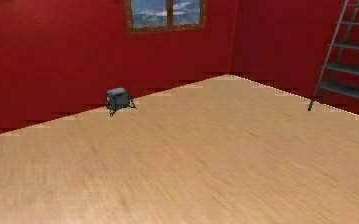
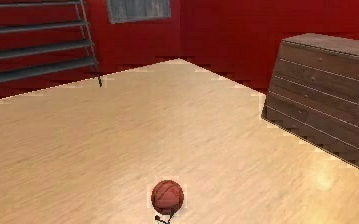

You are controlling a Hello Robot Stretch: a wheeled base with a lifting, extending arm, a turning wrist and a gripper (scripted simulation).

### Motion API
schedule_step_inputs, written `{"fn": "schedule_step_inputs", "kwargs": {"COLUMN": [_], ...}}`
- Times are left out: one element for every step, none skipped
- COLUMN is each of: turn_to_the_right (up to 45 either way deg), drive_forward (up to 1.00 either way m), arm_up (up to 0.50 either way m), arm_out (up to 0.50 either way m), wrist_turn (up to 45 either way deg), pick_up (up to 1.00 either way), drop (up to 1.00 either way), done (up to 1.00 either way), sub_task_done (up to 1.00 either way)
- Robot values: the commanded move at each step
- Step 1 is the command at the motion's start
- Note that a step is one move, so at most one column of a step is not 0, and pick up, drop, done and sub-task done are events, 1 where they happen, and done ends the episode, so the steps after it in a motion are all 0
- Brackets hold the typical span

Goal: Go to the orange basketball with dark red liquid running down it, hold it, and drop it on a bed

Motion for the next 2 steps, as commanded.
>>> {"fn": "schedule_step_inputs", "kwargs": {"turn_to_the_right": [0.0,0.0], "drive_forward": [0.0,0.0], "arm_up": [0.1,0.5], "arm_out": [0.0,0.0], "wrist_turn": [0.0,0.0], "pick_up": [0.0,0.0], "drop": [0.0,0.0], "done": [0.0,0.0], "sub_task_done": [0.0,0.0]}}
